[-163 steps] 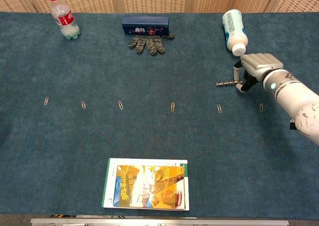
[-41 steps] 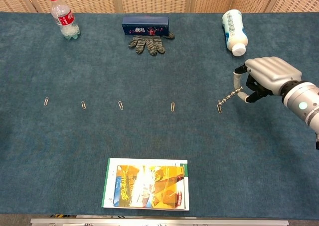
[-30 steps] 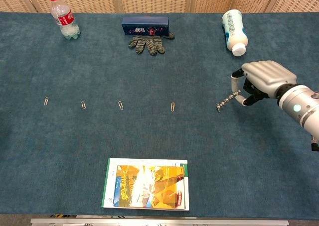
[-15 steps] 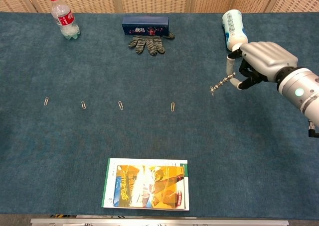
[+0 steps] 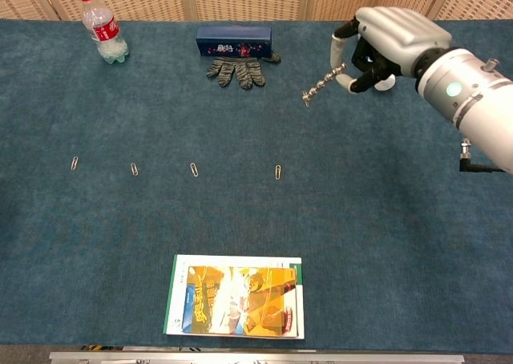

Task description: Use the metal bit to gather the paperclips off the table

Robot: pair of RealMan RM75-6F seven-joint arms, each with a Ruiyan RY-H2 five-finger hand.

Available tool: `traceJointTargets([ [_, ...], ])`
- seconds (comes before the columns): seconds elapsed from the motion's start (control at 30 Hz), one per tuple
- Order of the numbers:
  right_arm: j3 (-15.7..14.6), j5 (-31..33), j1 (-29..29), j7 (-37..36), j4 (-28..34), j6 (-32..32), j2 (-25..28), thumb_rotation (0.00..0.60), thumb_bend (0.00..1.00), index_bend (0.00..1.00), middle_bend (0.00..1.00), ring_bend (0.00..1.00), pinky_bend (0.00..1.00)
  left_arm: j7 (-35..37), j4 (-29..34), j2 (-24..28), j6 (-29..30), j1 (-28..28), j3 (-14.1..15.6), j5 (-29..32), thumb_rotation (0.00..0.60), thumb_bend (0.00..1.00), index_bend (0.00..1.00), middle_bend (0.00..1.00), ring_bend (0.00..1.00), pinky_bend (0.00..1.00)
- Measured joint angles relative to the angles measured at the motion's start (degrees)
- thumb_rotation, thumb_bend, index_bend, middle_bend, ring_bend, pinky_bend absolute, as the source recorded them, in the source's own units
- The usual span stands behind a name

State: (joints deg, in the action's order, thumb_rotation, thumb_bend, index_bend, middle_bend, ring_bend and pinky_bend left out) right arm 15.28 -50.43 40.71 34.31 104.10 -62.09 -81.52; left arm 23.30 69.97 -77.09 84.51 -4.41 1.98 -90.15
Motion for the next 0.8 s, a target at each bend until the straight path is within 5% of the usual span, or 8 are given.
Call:
traceJointTargets([
  [0.8,6.1,8.9,14.8,2.3,-4.7,3.3,-5.2,0.6,0.37,0.6,1.0,1.0,1.0,2.4,-2.3,0.7,0.1,1.3,0.2,1.2,0.6,0.49,0.39,0.37,0.33,0.36],
])
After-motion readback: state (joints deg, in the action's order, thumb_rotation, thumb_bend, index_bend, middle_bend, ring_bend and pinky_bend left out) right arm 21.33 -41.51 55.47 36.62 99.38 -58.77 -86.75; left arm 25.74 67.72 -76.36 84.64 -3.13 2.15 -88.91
